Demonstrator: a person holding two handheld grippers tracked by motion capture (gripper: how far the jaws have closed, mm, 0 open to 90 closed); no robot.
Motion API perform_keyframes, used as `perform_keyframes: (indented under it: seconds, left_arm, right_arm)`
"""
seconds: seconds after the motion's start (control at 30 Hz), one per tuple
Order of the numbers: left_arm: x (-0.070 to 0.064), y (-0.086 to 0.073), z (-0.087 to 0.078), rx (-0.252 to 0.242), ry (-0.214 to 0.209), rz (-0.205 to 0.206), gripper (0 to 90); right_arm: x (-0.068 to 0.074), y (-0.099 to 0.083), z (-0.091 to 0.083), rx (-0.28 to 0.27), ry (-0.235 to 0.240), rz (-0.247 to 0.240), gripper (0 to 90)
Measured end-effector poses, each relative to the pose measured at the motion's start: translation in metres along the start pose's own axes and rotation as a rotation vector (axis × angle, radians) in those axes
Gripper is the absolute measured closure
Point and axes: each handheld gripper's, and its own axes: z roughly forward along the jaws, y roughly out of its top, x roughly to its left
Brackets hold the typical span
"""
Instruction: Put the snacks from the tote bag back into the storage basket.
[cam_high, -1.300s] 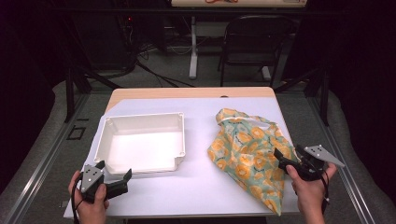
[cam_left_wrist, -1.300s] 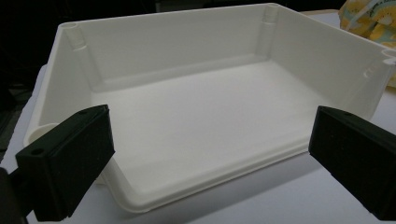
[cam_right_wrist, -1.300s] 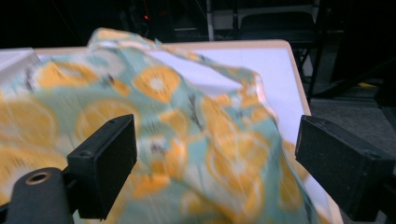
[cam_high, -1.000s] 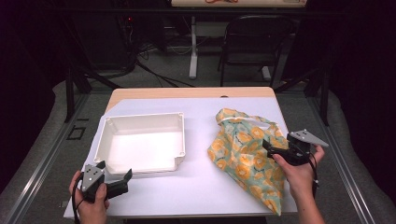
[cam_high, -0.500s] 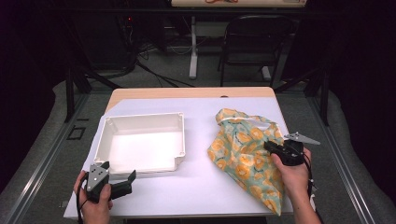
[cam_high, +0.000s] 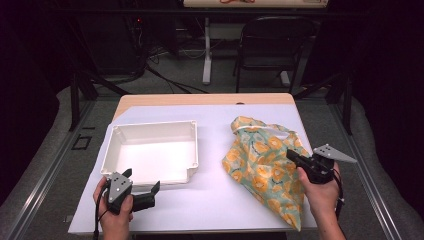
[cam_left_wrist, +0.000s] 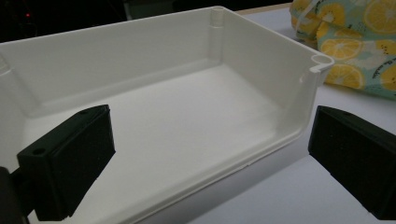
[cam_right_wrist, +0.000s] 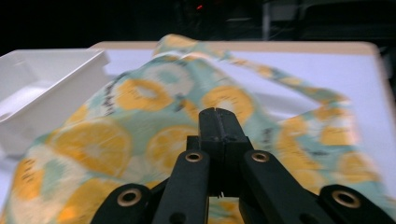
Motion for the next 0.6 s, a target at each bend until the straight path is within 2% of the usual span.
perform_keyframes:
  seconds: [0.03, 0.07, 0.1, 0.13, 0.2, 0.27, 0.3, 0.33, 0.37, 0.43, 0.5, 0.53, 0.6]
  left_arm:
    - [0.000, 0.000, 0.000, 0.000, 0.000, 0.000, 0.4]
    - [-0.001, 0.000, 0.000, 0.004, 0.001, 0.002, 0.5]
    - [-0.001, -0.001, 0.001, 0.005, -0.001, 0.004, 0.5]
    - [-0.001, -0.001, 0.001, 0.013, -0.003, 0.004, 0.4]
    - [-0.001, -0.003, 0.002, 0.018, -0.012, 0.001, 0.4]
    - [-0.002, -0.004, 0.003, 0.026, -0.018, 0.001, 0.5]
    - [-0.003, -0.005, 0.004, 0.029, -0.020, 0.000, 0.5]
    - [-0.003, -0.005, 0.004, 0.034, -0.020, 0.004, 0.5]
    - [-0.004, -0.005, 0.004, 0.033, -0.023, 0.005, 0.4]
    - [-0.005, -0.006, 0.005, 0.034, -0.023, 0.012, 0.4]
    - [-0.005, -0.007, 0.005, 0.041, -0.027, 0.015, 0.5]
    - [-0.005, -0.008, 0.005, 0.042, -0.029, 0.015, 0.4]
    - [-0.004, -0.009, 0.004, 0.048, -0.033, 0.013, 0.5]
  right_arm:
    - [0.000, 0.000, 0.000, 0.000, 0.000, 0.000, 90.0]
    - [-0.009, 0.001, -0.002, -0.027, -0.030, 0.050, 72.5]
    - [-0.009, 0.001, -0.002, -0.027, -0.030, 0.050, 72.5]
    - [-0.015, 0.003, 0.001, -0.015, -0.085, 0.079, 54.6]
    - [-0.021, 0.004, 0.009, 0.017, -0.060, 0.104, 47.2]
    - [-0.021, 0.005, 0.014, 0.018, -0.069, 0.104, 45.2]
    - [-0.021, 0.007, 0.018, 0.035, -0.071, 0.084, 41.4]
    - [-0.020, 0.011, 0.033, 0.076, -0.077, 0.061, 30.4]
    - [-0.020, 0.012, 0.037, 0.091, -0.085, 0.055, 26.9]
    - [-0.021, 0.015, 0.050, 0.128, -0.070, 0.043, 22.0]
    - [-0.021, 0.016, 0.057, 0.146, -0.073, 0.040, 21.3]
    - [-0.024, 0.015, 0.067, 0.174, -0.074, 0.048, 25.0]
    - [-0.027, 0.012, 0.073, 0.208, -0.031, 0.069, 35.9]
